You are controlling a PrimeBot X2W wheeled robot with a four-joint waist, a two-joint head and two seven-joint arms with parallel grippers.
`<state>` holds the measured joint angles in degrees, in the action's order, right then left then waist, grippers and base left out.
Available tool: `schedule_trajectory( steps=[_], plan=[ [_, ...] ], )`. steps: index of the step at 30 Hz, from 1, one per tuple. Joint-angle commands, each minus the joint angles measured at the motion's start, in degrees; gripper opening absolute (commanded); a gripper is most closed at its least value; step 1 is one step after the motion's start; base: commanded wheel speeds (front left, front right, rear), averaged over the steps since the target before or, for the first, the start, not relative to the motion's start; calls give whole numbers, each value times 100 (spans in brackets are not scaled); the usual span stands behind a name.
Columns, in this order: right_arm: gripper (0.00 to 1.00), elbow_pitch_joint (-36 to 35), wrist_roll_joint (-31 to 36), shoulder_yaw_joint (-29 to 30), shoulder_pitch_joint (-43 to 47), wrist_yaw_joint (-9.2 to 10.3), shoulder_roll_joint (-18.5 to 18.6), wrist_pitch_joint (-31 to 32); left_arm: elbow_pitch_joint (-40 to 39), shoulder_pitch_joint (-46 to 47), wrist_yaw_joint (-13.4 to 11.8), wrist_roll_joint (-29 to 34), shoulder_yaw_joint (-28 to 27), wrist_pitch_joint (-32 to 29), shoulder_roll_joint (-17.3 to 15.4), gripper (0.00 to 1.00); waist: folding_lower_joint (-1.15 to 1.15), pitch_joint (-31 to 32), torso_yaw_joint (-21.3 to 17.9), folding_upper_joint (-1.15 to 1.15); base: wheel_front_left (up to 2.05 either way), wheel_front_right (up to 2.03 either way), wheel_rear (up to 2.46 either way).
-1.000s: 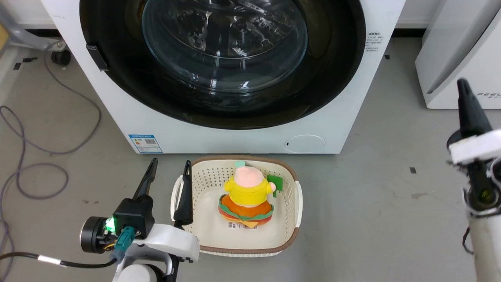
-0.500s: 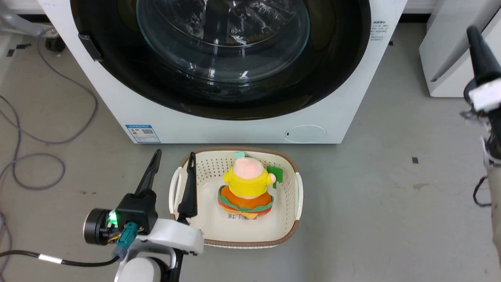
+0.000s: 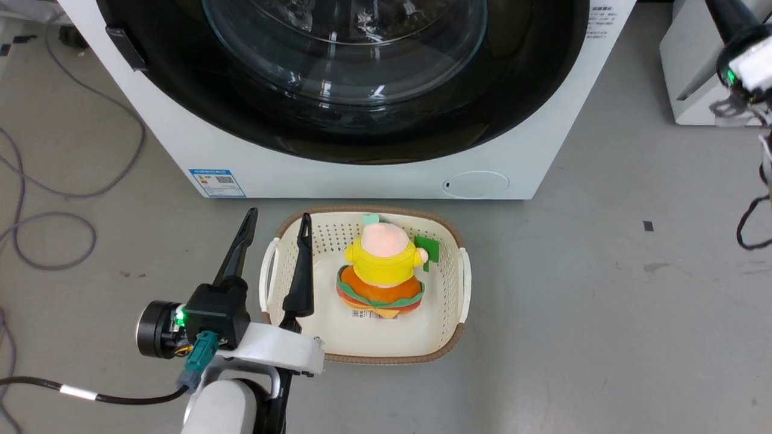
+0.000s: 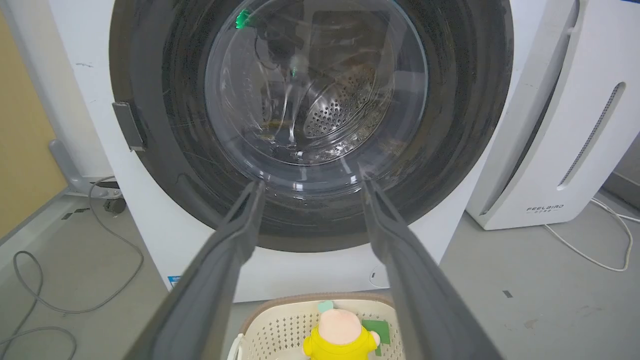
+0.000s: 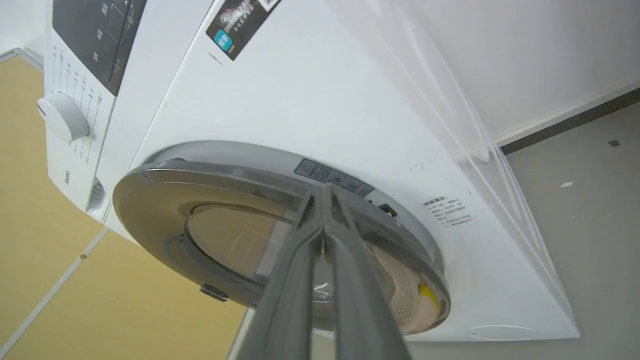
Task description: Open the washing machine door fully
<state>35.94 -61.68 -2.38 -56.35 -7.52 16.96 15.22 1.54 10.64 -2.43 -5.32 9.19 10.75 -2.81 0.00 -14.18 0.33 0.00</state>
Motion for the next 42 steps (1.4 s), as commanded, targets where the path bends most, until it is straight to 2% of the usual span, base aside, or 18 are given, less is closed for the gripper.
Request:
schedule_trajectory(
  steps=[1, 12, 30, 42],
  plan=[
    [0, 122, -163, -47, -247, 2, 56, 84, 2, 94, -40, -35, 47, 76, -6, 100, 0, -33, 11, 0, 0, 0, 0],
    [0, 831, -514, -619, -1348, 2, -18, 923, -7, 305, -83, -97, 174, 208, -7, 100, 0, -367, 69, 0, 0, 0, 0],
    [0, 2129, -1070, -1318, -3063, 3, -74, 1814, -20, 662, -188, -241, 405, 424, -7, 100, 0, -934, 148, 0, 0, 0, 0],
    [0, 2166, -896, -1601, -2906, 3, -131, 2204, -5, 697, -209, -255, 428, 425, -7, 100, 0, -953, 134, 0, 0, 0, 0]
  ],
)
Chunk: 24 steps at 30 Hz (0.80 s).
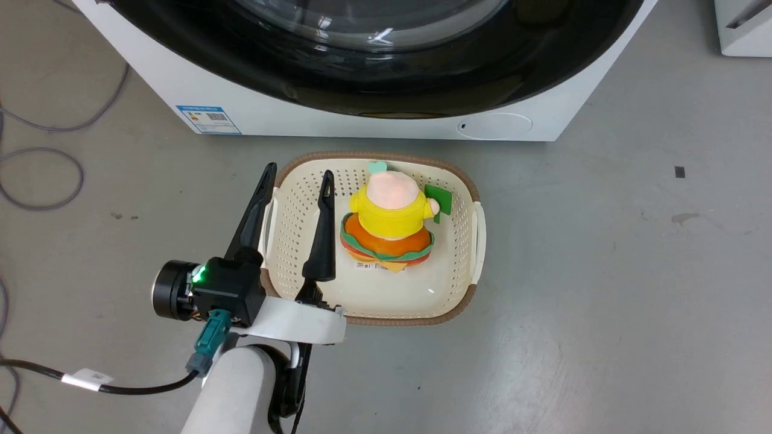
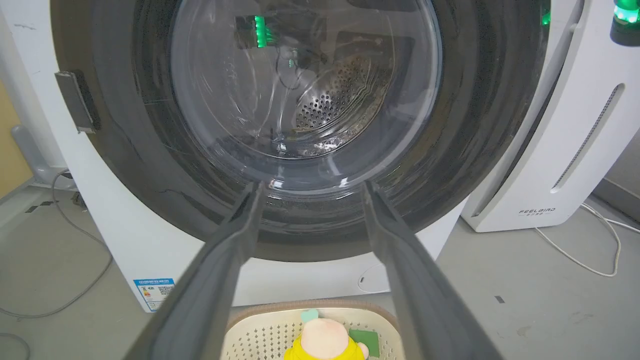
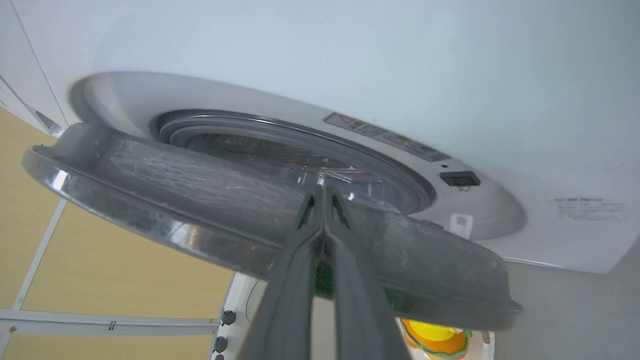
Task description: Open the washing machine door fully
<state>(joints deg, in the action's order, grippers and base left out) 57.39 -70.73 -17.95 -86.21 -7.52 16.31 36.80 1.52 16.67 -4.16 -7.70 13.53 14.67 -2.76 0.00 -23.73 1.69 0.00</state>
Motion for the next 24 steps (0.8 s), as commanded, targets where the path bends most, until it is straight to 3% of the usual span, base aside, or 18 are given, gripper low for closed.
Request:
schedule_trajectory(
  steps=[1, 24],
  plan=[
    [0, 13, 1, -50, 101, 3, -74, 81, -1, 92, -38, -17, -5, 33, -11, 100, 0, 6, -4, 0, 0, 0, 0],
    [0, -461, -367, -47, 967, 3, -139, 1161, 150, -64, -16, -4, -39, 33, -11, 100, 0, 367, -60, 0, 0, 0, 0]
  ],
)
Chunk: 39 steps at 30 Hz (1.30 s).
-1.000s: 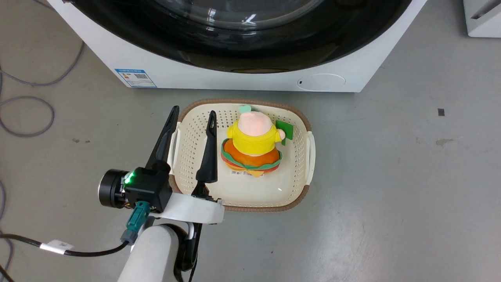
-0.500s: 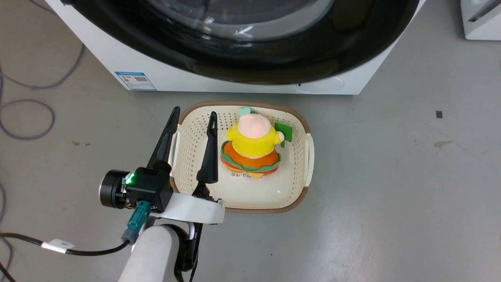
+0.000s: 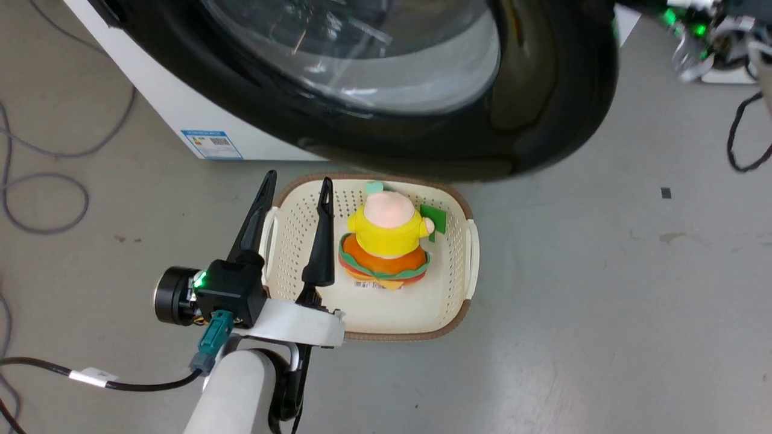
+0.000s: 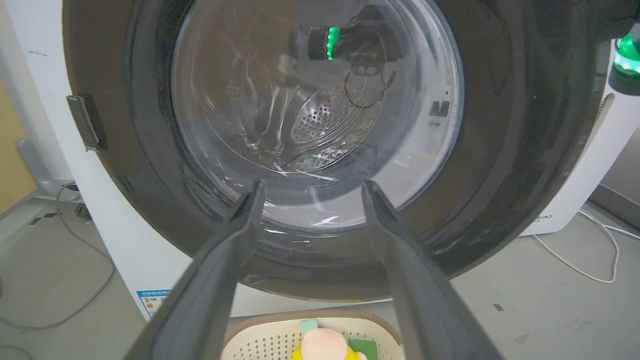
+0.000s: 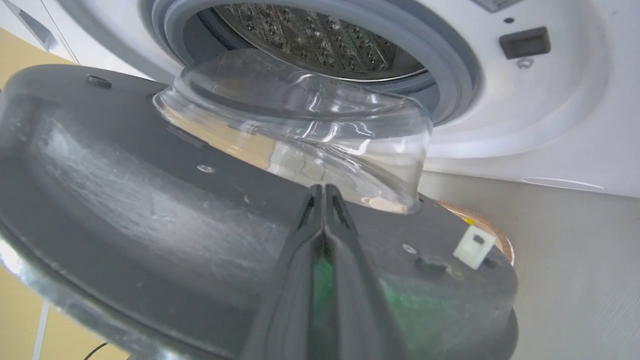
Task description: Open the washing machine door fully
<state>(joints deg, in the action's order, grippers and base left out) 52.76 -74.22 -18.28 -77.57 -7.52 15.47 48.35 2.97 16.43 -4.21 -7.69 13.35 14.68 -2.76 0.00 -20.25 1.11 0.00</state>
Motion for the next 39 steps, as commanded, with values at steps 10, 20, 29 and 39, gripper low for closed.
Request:
schedule_trajectory(
  steps=[10, 20, 29, 39],
  plan=[
    [0, -411, -269, -2, 954, 3, -127, 524, 142, -316, 32, 25, -88, 32, -11, 100, 0, 453, 20, 0, 0, 0, 0],
    [0, -933, -506, -11, 1879, 3, -251, 955, 290, -668, 58, 57, -197, 32, -11, 100, 0, 964, 58, 0, 0, 0, 0],
    [0, -1345, -673, -46, 2704, 3, -489, 1238, 409, -1075, 154, 145, -307, 32, -33, 100, 0, 1425, 68, 0, 0, 0, 0],
    [0, -1778, -802, -171, 3363, 3, -845, 1463, 520, -1305, 200, 172, -360, 32, -37, 100, 0, 1653, 92, 0, 0, 0, 0]
  ],
)
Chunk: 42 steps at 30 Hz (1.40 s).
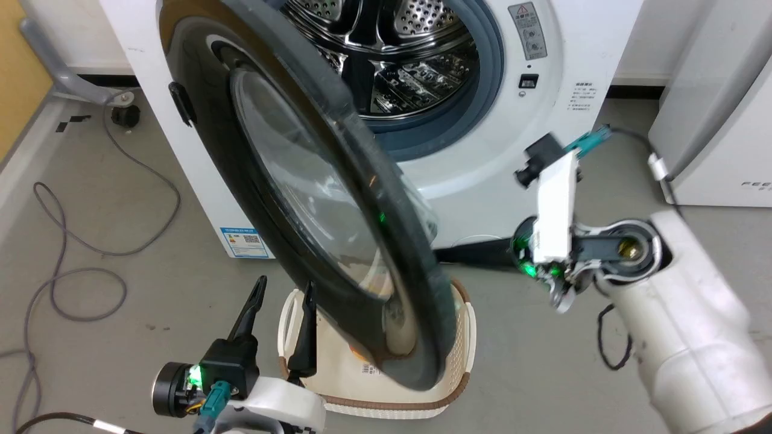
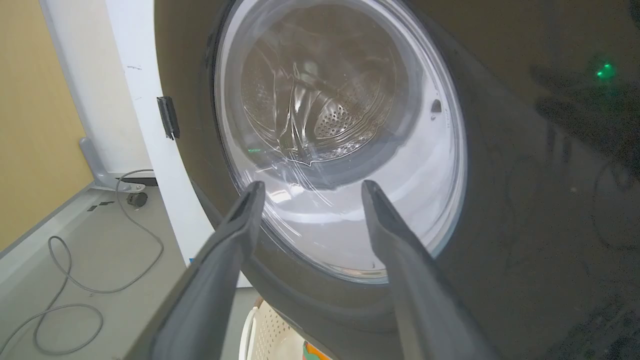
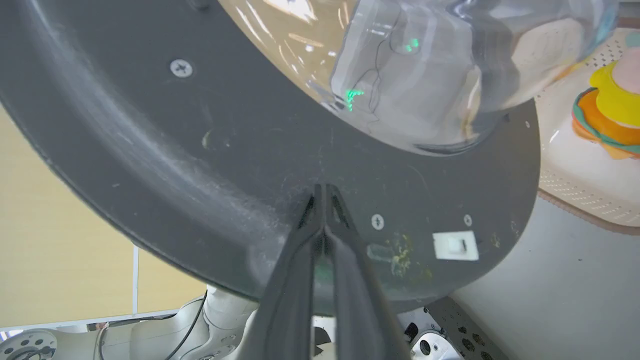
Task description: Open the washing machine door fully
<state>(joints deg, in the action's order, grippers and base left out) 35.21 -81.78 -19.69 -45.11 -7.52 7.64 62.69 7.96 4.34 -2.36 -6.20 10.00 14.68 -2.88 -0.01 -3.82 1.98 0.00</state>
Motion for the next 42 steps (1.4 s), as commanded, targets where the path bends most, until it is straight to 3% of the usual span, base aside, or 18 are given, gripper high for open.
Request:
schedule_trajectory(
  steps=[1, 11, 17, 18, 19, 20, 24, 32, 33, 39, 42],
  plan=[
    [0, -63, -53, -41, 169, 3, -94, 29, 31, -105, 17, 21, -24, 32, -24, 100, 1, 26, 14, 0, 0, 0, 0],
    [0, -381, -130, -175, 556, 3, -324, -7, 75, -171, 5, -10, -10, 32, -15, 100, 1, 84, 44, 0, 0, 0, 0],
    [0, -525, 66, 74, 800, 3, -335, -870, 90, -172, 3, -23, -11, 32, -11, 100, 1, 68, 50, 0, 0, 0, 0],
    [12, -540, 54, 163, 880, 3, -341, -1059, 102, -175, 5, -31, -18, 32, -11, 100, 1, 78, 49, 0, 0, 0, 0],
    [38, -558, 51, 273, 957, 3, -347, -1295, 120, -183, 3, -48, -31, 32, -10, 100, 1, 94, 42, 0, 0, 0, 0],
    [98, -555, 40, 369, 1043, 3, -355, -1506, 133, -195, -2, -68, -49, 32, -10, 100, 1, 110, 29, 0, 0, 0, 0],
    [100, -522, 133, 689, 1392, 3, -357, -2386, 211, -261, -18, -122, -110, 32, -8, 100, 1, 167, -47, 0, 0, 0, 0],
    [100, -209, 359, 1586, 2145, 3, -414, -4885, 356, -389, -32, -163, -188, 32, -5, 100, 1, 372, -156, 0, 0, 0, 0],
    [100, -268, 371, 1855, 2425, 3, -433, -5653, 373, -420, -38, -163, -229, 32, -4, 100, 1, 393, -218, 0, 0, 0, 0],
    [100, -645, 1292, 1923, 3052, 3, -238, -7193, 415, -440, -37, -154, -295, 32, -4, 100, 1, 449, -286, 0, 0, 0, 0],
    [100, -868, 1908, 1907, 3272, 3, -123, -7621, 413, -453, -52, -158, -341, 32, -3, 100, 1, 462, -320, 0, 0, 0, 0]
  ],
)
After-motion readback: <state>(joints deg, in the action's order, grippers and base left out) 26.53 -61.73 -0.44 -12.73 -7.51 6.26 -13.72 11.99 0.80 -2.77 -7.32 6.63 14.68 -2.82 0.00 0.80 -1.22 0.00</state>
